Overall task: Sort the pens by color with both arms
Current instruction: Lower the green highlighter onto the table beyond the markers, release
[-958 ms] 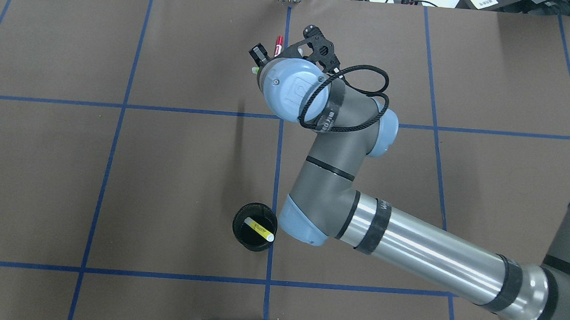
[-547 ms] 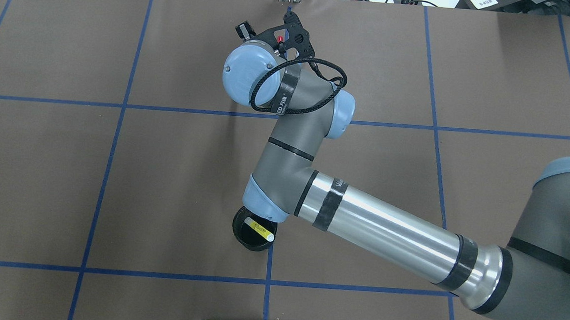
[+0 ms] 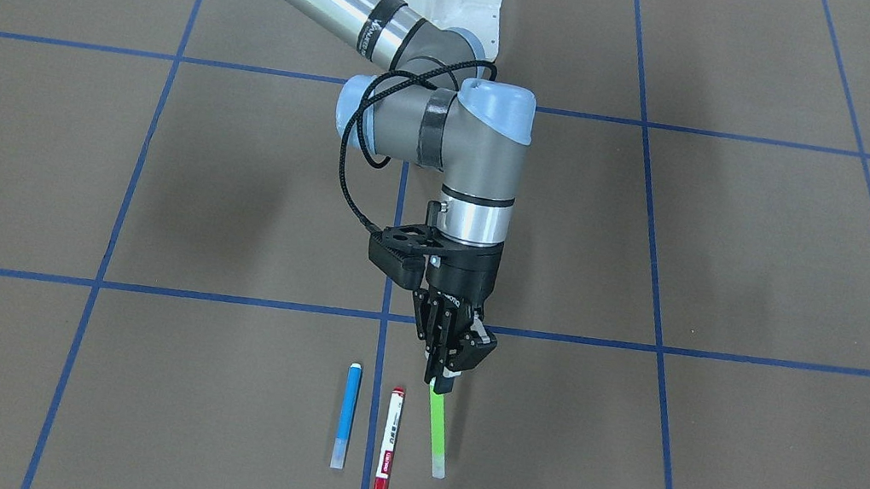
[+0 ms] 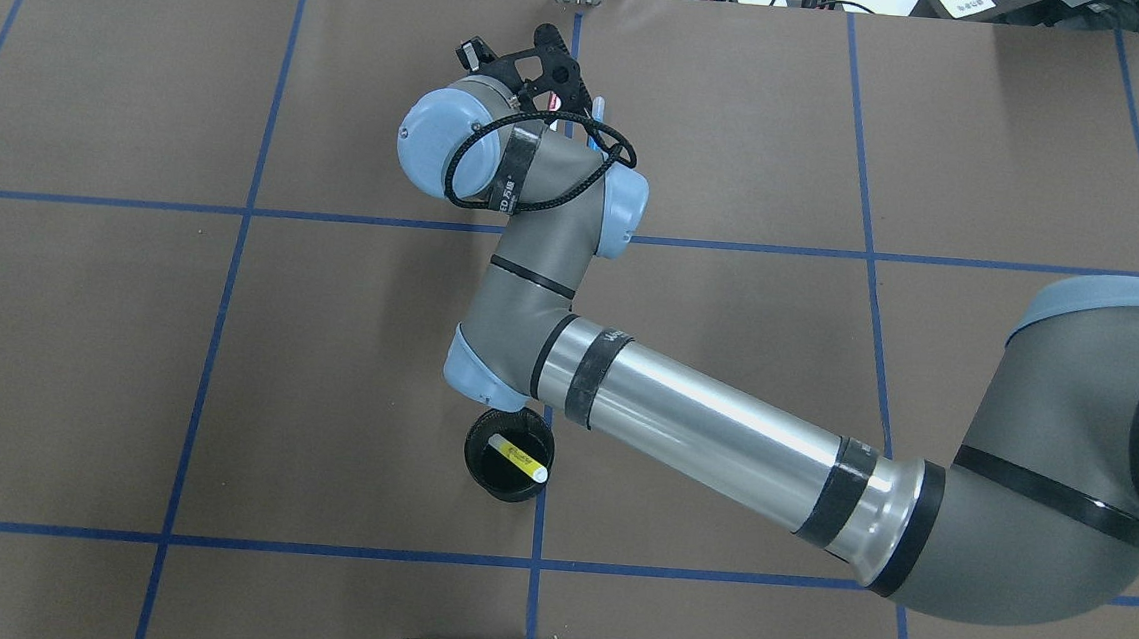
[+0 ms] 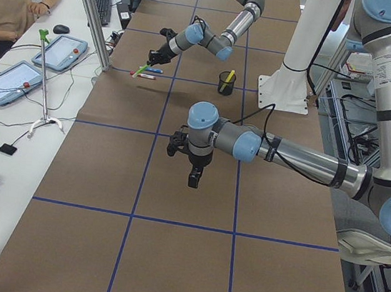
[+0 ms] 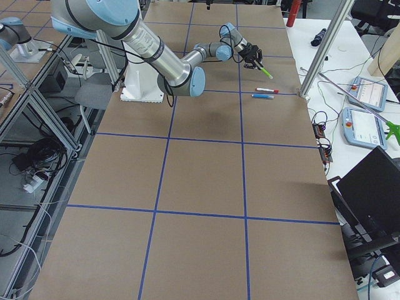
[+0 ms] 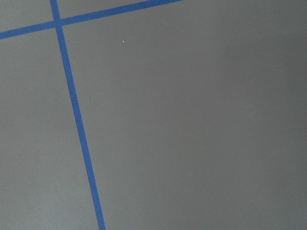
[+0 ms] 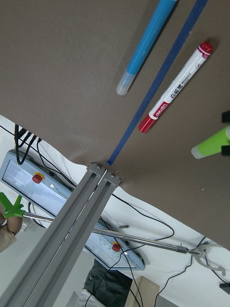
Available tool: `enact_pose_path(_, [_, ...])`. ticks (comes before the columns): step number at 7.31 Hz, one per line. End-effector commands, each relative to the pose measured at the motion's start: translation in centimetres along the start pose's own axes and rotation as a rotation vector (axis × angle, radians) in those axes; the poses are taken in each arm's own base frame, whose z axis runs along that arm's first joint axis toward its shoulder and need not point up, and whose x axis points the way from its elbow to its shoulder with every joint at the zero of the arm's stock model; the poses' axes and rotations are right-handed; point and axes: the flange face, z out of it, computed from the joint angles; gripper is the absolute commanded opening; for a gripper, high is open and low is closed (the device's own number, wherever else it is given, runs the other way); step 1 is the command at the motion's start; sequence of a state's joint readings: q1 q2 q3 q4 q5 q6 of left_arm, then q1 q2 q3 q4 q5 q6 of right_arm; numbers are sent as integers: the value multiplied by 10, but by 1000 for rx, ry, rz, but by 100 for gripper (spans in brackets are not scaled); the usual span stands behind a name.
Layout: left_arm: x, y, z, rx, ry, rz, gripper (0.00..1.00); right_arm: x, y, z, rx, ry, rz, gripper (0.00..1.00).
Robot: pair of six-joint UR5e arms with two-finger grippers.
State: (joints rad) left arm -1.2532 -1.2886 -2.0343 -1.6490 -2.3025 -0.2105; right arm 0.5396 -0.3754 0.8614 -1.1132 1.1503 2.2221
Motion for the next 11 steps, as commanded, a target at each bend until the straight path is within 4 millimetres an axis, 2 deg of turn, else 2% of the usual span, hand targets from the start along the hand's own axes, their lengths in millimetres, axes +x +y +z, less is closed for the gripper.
enact_pose_path(1, [0, 0, 0, 1, 0, 1, 100, 7, 9, 22, 68, 3, -25, 0])
enact_pose_path(2, [1, 0, -1, 2, 0, 2, 100, 19, 17, 26, 94, 2, -44, 2])
enact_pose_path(3, [2, 0, -2, 3, 2, 3, 100, 21, 31, 19, 87, -6, -51, 21])
enact_pose_path(5, [2, 0, -2, 4, 1, 4, 100, 28, 55, 5, 80, -26, -29, 35])
enact_pose_path(6, [2, 0, -2, 4, 1, 4, 100, 34, 65, 1, 77, -29, -38, 51])
enact_pose_path(7, [3, 0, -3, 5, 3, 5, 100, 36, 67, 0, 74, -28, -39, 72])
enact_pose_path(8, [3, 0, -3, 6, 3, 6, 100, 34, 65, 0, 69, -24, -46, 89])
enact_pose_path(9, [3, 0, -3, 6, 1, 6, 100, 24, 65, -9, 36, -23, -92, 98])
enact_pose_path(10, [4, -1, -5, 10, 2, 8, 100, 4, 54, -28, -49, -25, -172, 99])
enact_pose_path(11, [9, -5, -7, 18, 4, 17, 100, -10, 22, -32, -118, -19, -191, 99])
